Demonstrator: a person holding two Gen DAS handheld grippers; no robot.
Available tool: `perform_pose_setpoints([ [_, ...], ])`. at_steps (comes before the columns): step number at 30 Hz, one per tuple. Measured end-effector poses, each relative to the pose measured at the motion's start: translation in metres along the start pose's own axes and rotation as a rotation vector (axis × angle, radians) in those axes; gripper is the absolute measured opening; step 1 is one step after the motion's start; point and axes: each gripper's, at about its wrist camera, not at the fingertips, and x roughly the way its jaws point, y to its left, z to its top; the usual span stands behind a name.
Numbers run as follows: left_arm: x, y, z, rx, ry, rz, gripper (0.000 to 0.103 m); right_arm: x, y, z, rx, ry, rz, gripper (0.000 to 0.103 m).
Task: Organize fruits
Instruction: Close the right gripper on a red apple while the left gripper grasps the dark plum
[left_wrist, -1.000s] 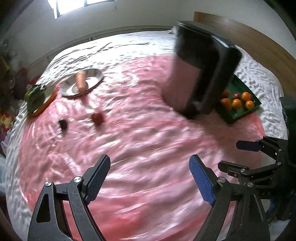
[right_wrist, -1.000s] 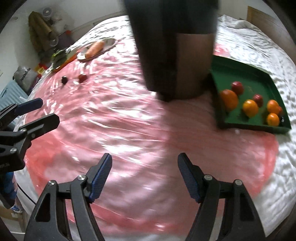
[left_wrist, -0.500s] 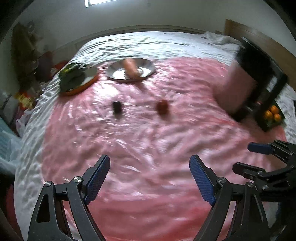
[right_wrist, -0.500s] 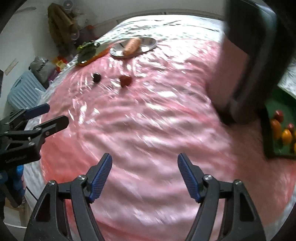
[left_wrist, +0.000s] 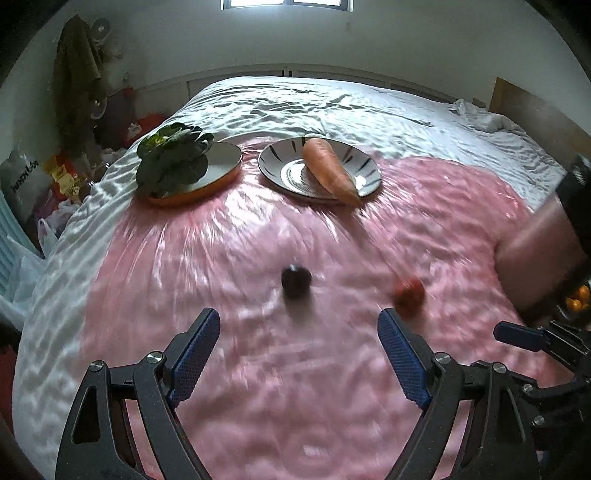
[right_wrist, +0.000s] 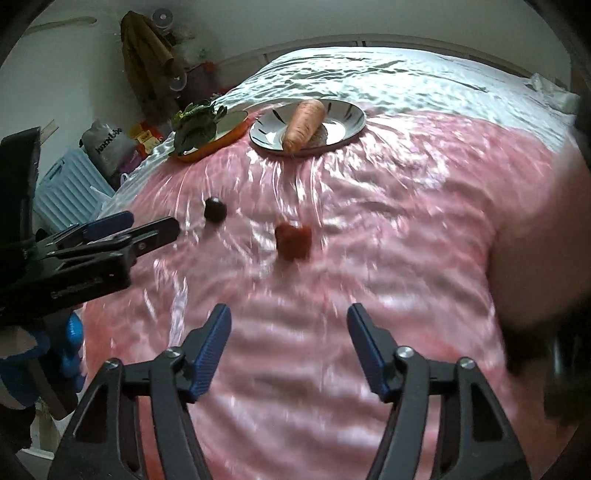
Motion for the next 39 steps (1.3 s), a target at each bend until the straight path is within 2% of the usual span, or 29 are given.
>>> perform_pose_setpoints([
  [4, 0.027, 0.008, 0.012, -0.018, 0.011, 0.009, 0.082, 0.021, -0.003, 0.019, -0.012, -0.005, 0.018, 0.102],
  [6, 0.038, 0.011, 0.015, -0.023, 0.021, 0.009, 0.08, 0.03, -0.003, 0.027, -0.018, -0.006, 0.024, 0.094],
  [10, 0.055, 0.012, 0.019, -0.014, 0.038, 0.002, 0.074, 0.045, -0.007, 0.039, -0.024, 0.0, 0.033, 0.089],
  [13, 0.063, 0.011, 0.018, -0.008, 0.049, -0.002, 0.07, 0.053, -0.009, 0.044, -0.032, 0.005, 0.039, 0.081],
  [17, 0.07, 0.01, 0.018, -0.009, 0.059, -0.005, 0.066, 0.063, -0.01, 0.047, -0.041, 0.015, 0.044, 0.072],
  [26, 0.08, 0.01, 0.014, 0.003, 0.069, 0.006, 0.056, 0.079, -0.009, 0.052, -0.058, 0.035, 0.054, 0.063],
  [32, 0.082, 0.012, 0.01, 0.018, 0.066, 0.016, 0.05, 0.091, 0.003, 0.053, -0.131, 0.063, 0.011, 0.058],
  [35, 0.083, 0.013, 0.009, 0.032, 0.064, 0.021, 0.046, 0.096, 0.001, 0.052, -0.128, 0.077, 0.01, 0.05],
  [39, 0.083, 0.013, 0.009, 0.05, 0.065, 0.015, 0.036, 0.097, -0.003, 0.051, -0.121, 0.085, 0.031, 0.049],
])
